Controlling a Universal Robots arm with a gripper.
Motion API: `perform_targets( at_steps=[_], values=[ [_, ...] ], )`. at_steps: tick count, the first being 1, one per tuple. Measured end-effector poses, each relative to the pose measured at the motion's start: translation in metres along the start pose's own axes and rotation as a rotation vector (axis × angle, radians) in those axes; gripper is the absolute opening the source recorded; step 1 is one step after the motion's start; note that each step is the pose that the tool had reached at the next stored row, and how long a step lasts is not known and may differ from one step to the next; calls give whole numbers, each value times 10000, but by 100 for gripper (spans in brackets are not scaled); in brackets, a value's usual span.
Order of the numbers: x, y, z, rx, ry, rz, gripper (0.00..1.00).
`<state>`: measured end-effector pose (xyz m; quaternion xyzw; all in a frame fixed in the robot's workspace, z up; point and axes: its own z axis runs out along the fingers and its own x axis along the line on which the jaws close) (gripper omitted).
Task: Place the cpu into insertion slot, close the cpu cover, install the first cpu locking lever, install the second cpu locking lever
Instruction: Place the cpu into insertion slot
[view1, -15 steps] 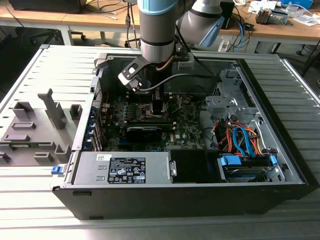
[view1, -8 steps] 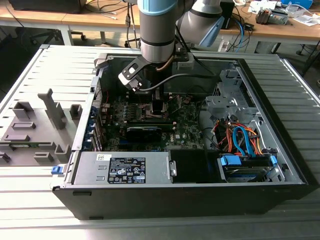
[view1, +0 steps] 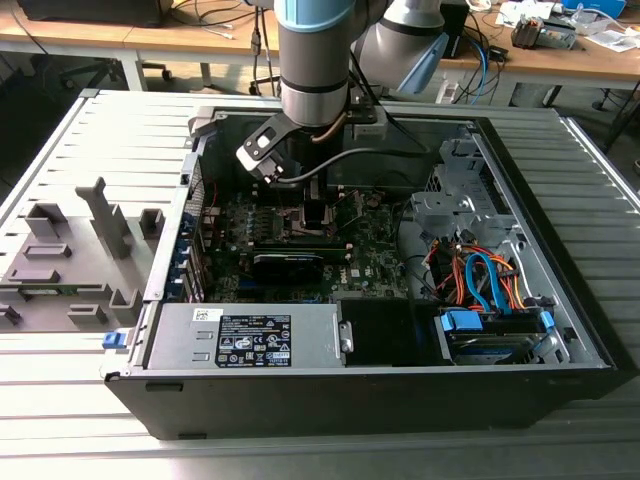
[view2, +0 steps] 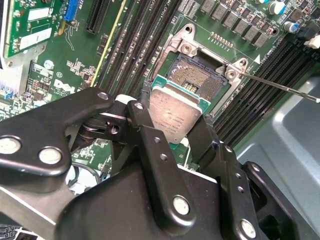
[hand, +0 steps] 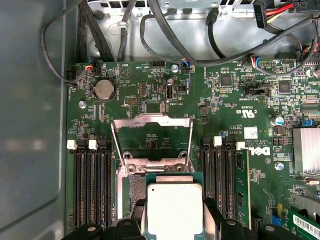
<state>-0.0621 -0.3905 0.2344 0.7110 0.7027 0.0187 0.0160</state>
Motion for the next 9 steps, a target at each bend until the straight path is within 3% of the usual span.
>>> perform_targets(
  at_steps=[6, 8, 9],
  values=[
    [0, -20, 38, 0, 0, 0, 54],
    [0, -32, 119, 0, 0, 0, 54],
    [0, -32, 120, 0, 0, 1, 54]
  ],
)
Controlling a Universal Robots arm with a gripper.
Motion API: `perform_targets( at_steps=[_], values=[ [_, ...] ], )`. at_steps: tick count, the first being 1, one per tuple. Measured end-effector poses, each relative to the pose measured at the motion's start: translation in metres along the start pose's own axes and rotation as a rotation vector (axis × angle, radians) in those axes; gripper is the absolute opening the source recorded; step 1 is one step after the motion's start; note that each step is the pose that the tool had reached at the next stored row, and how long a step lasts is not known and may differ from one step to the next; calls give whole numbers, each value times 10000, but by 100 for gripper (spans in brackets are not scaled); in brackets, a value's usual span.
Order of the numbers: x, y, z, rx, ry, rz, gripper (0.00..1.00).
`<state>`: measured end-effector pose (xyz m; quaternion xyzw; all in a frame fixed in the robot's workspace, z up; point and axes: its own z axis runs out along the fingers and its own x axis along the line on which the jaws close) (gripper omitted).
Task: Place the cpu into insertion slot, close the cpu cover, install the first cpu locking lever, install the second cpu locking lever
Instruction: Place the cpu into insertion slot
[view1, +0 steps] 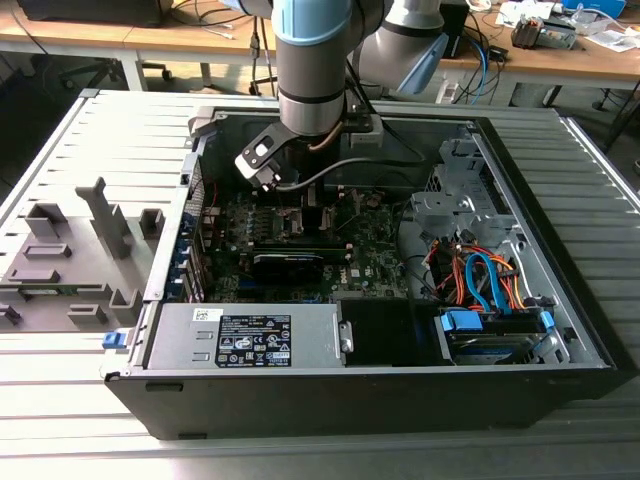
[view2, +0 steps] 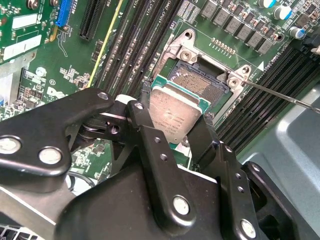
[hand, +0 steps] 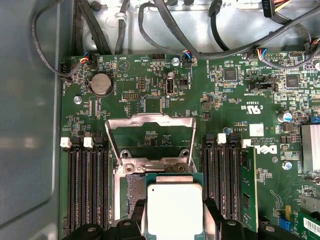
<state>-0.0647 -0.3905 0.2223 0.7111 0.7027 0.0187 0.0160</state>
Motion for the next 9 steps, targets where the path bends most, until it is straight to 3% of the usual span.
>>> perform_targets(
  at_steps=[9],
  values=[
    [23, -2, 6, 0, 1, -7, 54]
  ],
)
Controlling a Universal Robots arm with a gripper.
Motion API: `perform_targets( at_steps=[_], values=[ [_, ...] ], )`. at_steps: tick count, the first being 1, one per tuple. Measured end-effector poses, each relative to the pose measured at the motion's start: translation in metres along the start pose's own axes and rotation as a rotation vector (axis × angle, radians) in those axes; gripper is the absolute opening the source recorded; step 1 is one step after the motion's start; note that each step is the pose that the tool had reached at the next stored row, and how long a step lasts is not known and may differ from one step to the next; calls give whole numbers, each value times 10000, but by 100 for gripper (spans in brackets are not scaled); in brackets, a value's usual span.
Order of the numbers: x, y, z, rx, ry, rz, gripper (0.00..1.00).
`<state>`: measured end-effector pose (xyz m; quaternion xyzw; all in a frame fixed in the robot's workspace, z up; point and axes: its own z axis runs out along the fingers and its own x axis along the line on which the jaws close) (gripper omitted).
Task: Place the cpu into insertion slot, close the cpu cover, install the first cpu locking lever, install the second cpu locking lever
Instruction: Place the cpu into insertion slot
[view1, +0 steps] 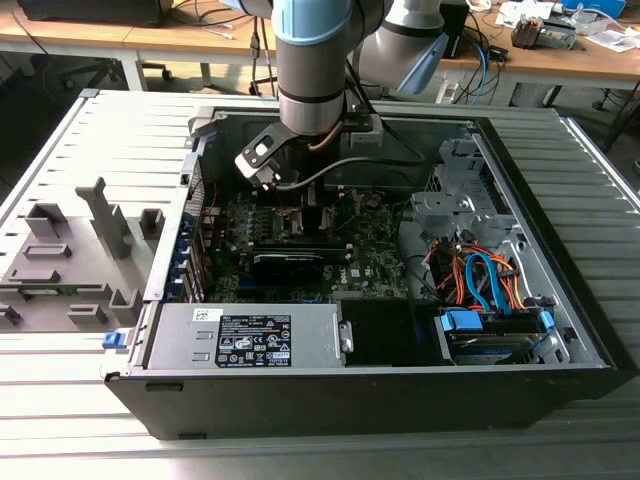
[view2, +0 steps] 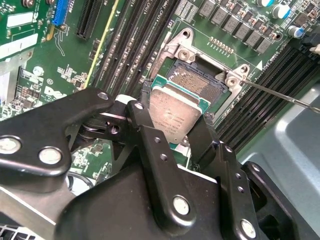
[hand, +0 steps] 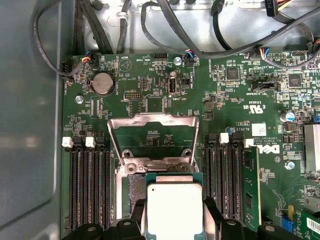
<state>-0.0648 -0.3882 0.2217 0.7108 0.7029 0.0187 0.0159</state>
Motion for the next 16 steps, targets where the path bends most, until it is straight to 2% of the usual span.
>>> perform_targets(
  at_steps=[16],
  values=[
    [46, -20, 13, 2, 13, -309, 54]
  ],
)
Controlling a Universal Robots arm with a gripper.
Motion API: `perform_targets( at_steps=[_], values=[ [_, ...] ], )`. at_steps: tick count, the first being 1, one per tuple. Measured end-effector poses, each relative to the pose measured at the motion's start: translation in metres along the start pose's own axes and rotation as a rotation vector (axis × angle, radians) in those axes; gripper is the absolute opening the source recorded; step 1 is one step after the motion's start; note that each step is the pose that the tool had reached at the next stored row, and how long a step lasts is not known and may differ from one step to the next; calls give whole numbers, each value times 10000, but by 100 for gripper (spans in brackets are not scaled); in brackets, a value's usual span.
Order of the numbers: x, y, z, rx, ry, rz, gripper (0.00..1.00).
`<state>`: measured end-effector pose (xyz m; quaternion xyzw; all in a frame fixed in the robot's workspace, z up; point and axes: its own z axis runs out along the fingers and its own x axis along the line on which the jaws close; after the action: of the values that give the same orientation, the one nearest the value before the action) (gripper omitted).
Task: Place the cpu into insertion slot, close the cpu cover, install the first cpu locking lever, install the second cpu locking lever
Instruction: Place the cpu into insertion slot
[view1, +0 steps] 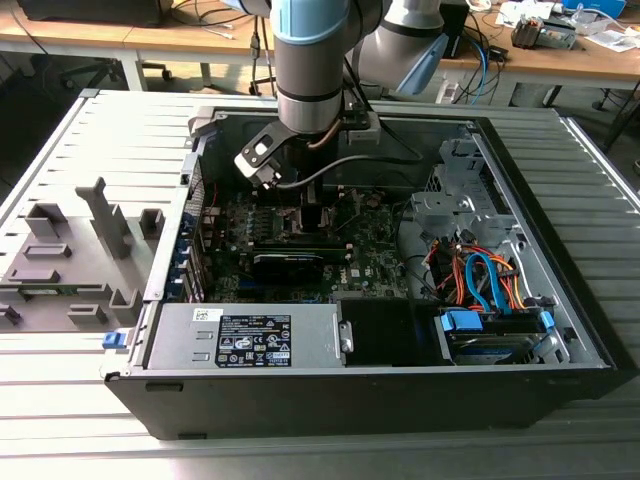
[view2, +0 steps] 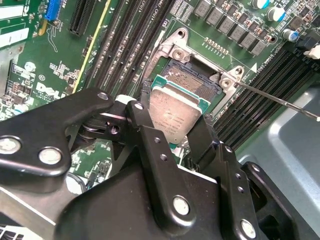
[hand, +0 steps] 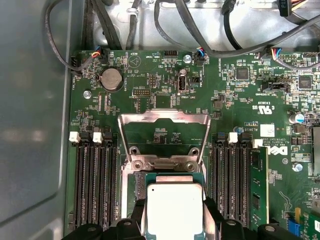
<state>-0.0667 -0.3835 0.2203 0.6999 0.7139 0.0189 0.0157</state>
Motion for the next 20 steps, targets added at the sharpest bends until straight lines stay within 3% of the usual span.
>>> perform_targets(
  at_steps=[20],
  values=[
    [37, -30, 40, -1, -9, 63, 54]
  ],
)
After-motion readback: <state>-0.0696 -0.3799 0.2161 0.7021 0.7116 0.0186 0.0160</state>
